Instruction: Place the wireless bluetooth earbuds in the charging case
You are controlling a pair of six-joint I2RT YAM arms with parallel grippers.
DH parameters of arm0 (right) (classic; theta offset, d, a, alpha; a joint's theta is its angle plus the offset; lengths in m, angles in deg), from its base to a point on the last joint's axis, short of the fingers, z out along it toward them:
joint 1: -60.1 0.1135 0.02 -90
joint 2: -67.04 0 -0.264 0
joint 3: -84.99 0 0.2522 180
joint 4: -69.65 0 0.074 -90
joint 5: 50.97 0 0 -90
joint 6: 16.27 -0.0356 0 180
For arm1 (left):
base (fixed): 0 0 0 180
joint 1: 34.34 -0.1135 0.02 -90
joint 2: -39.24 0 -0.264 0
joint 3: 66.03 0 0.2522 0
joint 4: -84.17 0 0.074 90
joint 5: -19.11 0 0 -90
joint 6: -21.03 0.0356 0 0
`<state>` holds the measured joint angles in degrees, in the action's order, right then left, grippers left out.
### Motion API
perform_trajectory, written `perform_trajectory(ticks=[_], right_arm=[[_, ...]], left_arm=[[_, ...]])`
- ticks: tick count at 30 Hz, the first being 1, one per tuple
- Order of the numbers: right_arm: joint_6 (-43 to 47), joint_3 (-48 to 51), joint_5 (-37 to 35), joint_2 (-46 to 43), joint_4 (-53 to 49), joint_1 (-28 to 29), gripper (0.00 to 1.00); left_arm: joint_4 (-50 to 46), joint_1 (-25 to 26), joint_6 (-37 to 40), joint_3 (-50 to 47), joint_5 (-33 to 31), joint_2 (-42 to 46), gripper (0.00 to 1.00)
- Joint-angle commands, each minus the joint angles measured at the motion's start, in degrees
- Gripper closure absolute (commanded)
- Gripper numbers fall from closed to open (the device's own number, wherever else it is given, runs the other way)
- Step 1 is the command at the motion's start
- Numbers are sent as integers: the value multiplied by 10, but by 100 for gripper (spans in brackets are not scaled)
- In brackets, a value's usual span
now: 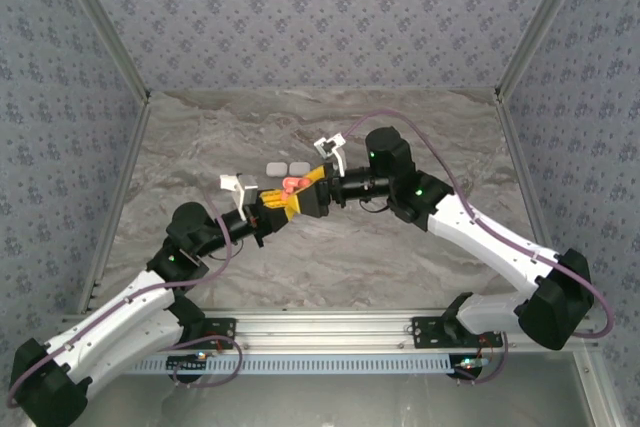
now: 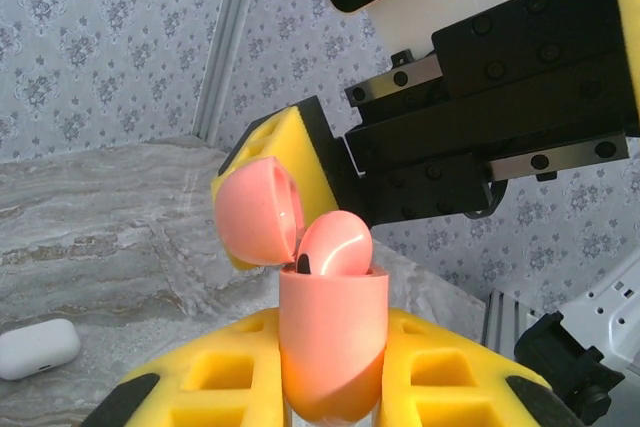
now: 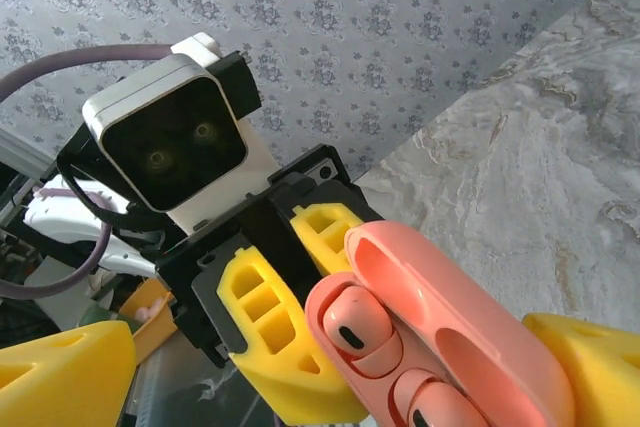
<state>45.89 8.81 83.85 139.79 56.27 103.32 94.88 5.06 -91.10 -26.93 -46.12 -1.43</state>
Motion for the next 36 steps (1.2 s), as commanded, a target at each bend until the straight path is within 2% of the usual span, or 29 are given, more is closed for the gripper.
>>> perform_trajectory(ticks=[1, 8, 10, 12, 16, 18, 24, 28, 31, 36], right_arm=[[20, -10, 17, -40, 8, 5, 0], [54, 6, -30, -73, -51, 8, 0], [77, -5, -76, -77, -104, 8, 0], [99, -20, -168, -87, -171, 6, 0], [96, -54, -407, -102, -317, -1, 0], [61, -72, -458, -106, -371, -17, 0], [5, -2, -463, -140, -378, -59, 0], [-20, 34, -462, -162, -376, -70, 0], [-26, 42, -463, -168, -387, -75, 0], [-24, 45, -470, -169, -401, -77, 0]], left_arm=[[10, 2, 1, 19, 1, -4, 100], [5, 2, 4, 20, -4, -4, 100], [1, 2, 4, 21, -9, -6, 100], [-14, 2, 2, 23, -21, -8, 100], [-85, 2, 0, 38, -60, -35, 100], [-103, 2, -9, 44, -68, -66, 100], [-129, 0, -73, 63, -131, -195, 100], [-138, -1, -113, 89, -136, -292, 100], [-113, -3, -141, 91, -137, -340, 100], [-134, -10, -172, 114, -140, -411, 100]])
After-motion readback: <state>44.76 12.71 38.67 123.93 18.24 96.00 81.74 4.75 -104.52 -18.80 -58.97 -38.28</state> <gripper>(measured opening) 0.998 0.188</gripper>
